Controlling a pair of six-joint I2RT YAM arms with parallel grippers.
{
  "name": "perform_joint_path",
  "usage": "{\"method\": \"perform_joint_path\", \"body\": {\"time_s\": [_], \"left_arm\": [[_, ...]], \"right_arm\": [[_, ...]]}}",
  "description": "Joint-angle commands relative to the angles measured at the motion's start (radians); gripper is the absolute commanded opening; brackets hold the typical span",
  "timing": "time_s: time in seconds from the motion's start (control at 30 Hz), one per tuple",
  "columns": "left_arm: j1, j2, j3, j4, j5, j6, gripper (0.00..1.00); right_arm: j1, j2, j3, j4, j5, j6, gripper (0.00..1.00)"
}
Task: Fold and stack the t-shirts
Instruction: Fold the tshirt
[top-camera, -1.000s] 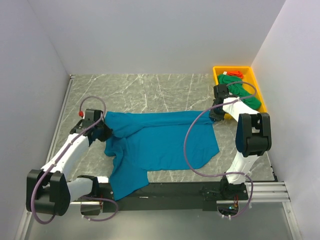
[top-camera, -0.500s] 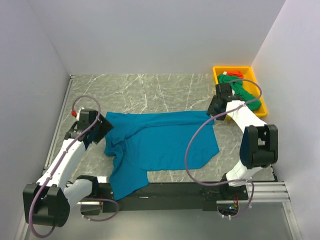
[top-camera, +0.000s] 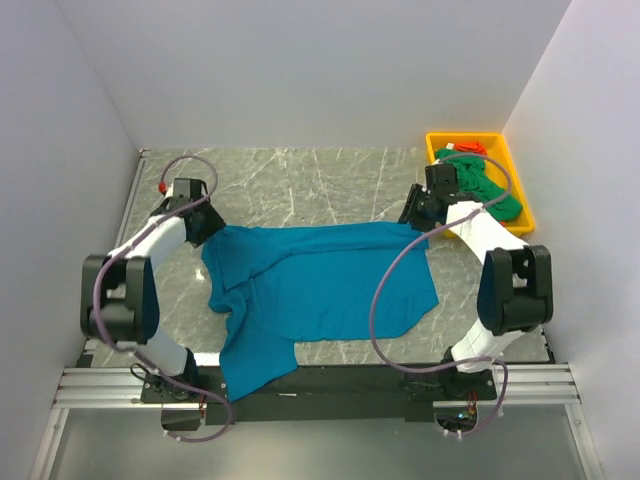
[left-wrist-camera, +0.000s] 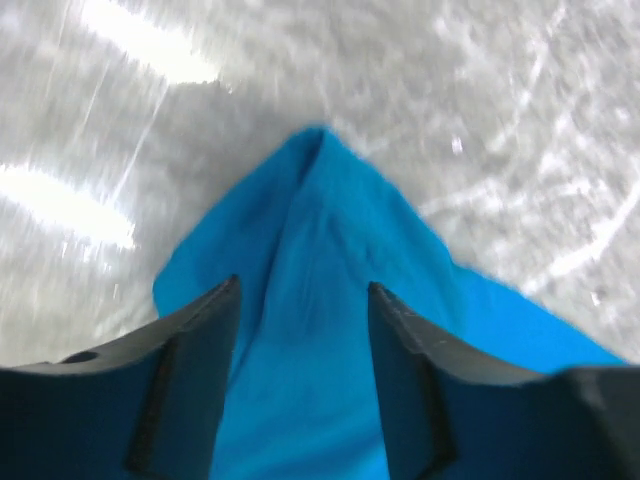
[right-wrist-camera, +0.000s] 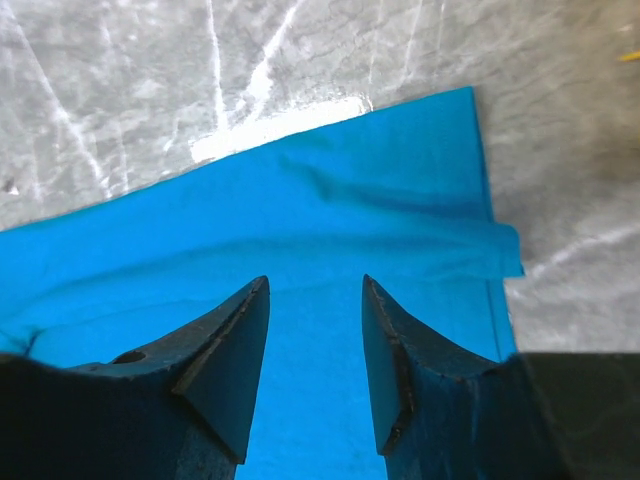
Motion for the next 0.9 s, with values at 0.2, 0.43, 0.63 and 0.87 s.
{"method": "perform_joint_path", "body": {"time_s": [0.2, 0.43, 0.63, 0.87], "left_arm": [[0.023, 0.202, 0.164, 0.074, -0.004, 0.068, 0.52], [0.035, 0.246, 0.126, 0.068, -0.054, 0.032, 0.34], [0.093, 0.257, 0.087, 0.08, -0.096, 0.012, 0.15], [0.095, 0.349, 0.244, 0.077, -0.079, 0.074, 0.14]], "right_arm": [[-0.003, 0.162, 0.092, 0.062, -0.028, 0.026, 0.48], [-0.011, 0.241, 0.11, 0.078, -0.039, 0.069, 0.48], [-0.04, 0.283, 0.098, 0.083, -0.034, 0.112, 0.48], [-0.049, 0.363, 0.179, 0.068, -0.059, 0.117, 0.48]]}}
